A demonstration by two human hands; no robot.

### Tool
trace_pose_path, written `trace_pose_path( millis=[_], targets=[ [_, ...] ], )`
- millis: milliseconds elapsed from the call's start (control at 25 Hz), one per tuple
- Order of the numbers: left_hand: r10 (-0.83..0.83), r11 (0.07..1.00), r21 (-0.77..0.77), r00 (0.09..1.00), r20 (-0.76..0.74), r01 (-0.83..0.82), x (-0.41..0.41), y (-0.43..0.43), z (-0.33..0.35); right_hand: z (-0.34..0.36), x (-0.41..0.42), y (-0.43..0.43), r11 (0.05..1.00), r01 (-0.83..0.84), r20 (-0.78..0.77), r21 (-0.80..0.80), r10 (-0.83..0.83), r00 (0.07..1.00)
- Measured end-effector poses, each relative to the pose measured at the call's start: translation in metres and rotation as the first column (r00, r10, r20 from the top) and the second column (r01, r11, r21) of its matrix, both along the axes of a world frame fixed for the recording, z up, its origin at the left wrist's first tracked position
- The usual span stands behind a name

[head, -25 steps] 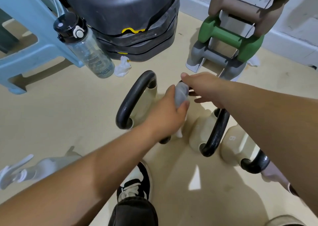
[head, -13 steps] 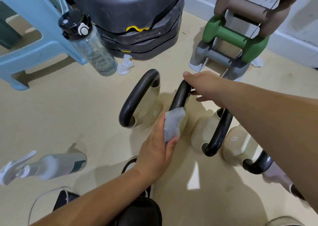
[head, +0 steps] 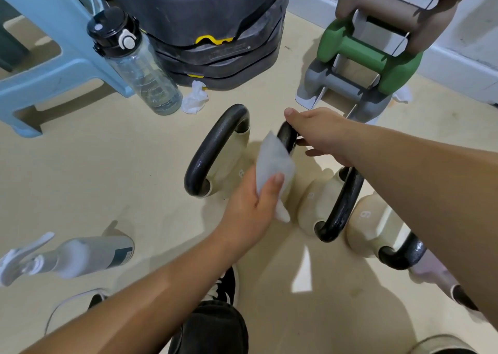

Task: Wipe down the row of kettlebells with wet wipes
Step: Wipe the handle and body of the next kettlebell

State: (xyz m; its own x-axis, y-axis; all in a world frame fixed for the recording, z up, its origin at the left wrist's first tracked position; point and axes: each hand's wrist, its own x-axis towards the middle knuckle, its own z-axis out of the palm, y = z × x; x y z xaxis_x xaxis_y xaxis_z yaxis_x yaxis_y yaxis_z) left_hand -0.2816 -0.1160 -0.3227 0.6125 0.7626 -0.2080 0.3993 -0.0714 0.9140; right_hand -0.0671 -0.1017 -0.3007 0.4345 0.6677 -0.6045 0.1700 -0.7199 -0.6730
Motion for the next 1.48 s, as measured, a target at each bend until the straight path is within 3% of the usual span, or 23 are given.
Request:
trace_pose_path(
  millis=[120,240,320,400,520,600,720,840,920,1000,1080,1160,1200,1280,1320,1400,1480],
  targets=[
    [-0.032,0.989,0.147,0.999,-0.028,0.036,-0.034,-0.025,-0.012,0.001,-0.003,0.0,1.0,0.013,0.0,-0.001,-0.013,1.0],
    [0.228,0.973,0.018,0.965,-0.13,-0.228,-0.039,-0.007,0.003,0.001,-0.005,-0.001,1.0,0.015,0.021,-0.001,-0.015,1.0],
    [0.333,0.941,-0.032,0.936,-0.114,-0.338,-0.034,0.009,0.023,0.001,-0.006,-0.002,1.0,0.011,0.025,0.012,-0.011,1.0],
    [0.244,0.968,-0.044,0.966,-0.088,-0.249,-0.013,0.017,0.04,0.002,-0.006,-0.001,1.0,0.003,0.033,0.017,-0.003,0.999],
    [-0.064,0.998,-0.027,0.986,-0.156,0.06,0.035,0.024,0.044,0.002,-0.006,-0.002,1.0,0.017,0.016,0.0,-0.017,1.0],
    [-0.175,0.977,0.085,0.964,-0.201,0.195,0.062,0.037,0.037,0.002,-0.005,-0.002,0.999,0.036,-0.03,-0.016,-0.036,0.999],
    [-0.272,0.902,0.29,0.943,-0.191,0.319,0.066,0.042,0.021,0.004,-0.003,-0.005,0.996,0.09,-0.108,-0.027,-0.092,0.99],
    [-0.289,0.732,0.51,0.884,-0.368,0.452,0.023,0.009,0.006,0.007,-0.001,-0.007,0.995,0.097,-0.114,-0.028,-0.1,0.988],
    [-0.321,0.683,0.576,0.893,-0.316,0.449,-0.01,-0.01,0.008,0.01,-0.002,-0.004,0.994,0.108,-0.091,-0.036,-0.111,0.99],
    [-0.315,0.798,0.499,0.94,-0.132,0.337,-0.019,-0.01,0.028,0.016,-0.005,-0.001,0.988,0.153,-0.032,-0.025,-0.154,0.988],
    [-0.094,0.965,0.247,0.996,0.007,0.09,0.002,0.002,0.06,0.03,-0.008,0.001,0.974,0.219,0.07,0.061,-0.223,0.972],
    [0.114,0.993,-0.016,0.993,-0.015,-0.115,0.032,0.02,0.085,0.049,-0.012,-0.002,0.949,0.266,0.083,0.17,-0.282,0.956],
    [0.145,0.987,-0.069,0.989,-0.034,-0.147,0.044,0.028,0.093,0.06,-0.014,-0.005,0.933,0.305,0.001,0.192,-0.311,0.95],
    [0.09,0.993,-0.079,0.996,0.014,-0.088,0.063,0.037,0.102,0.08,-0.02,-0.013,0.919,0.363,-0.307,0.152,-0.305,0.901],
    [-0.016,0.998,-0.053,1.0,0.017,0.017,0.071,0.036,0.103,0.086,-0.023,-0.018,0.911,0.389,-0.482,0.136,-0.283,0.829],
    [-0.285,0.95,0.095,0.952,-0.113,0.296,0.082,0.028,0.103,0.09,-0.026,-0.026,0.857,0.504,-0.714,0.106,-0.287,0.639],
    [-0.437,0.861,0.207,0.884,-0.164,0.464,0.088,0.022,0.105,0.085,-0.023,-0.031,0.818,0.573,-0.776,0.059,-0.323,0.541]
  ],
)
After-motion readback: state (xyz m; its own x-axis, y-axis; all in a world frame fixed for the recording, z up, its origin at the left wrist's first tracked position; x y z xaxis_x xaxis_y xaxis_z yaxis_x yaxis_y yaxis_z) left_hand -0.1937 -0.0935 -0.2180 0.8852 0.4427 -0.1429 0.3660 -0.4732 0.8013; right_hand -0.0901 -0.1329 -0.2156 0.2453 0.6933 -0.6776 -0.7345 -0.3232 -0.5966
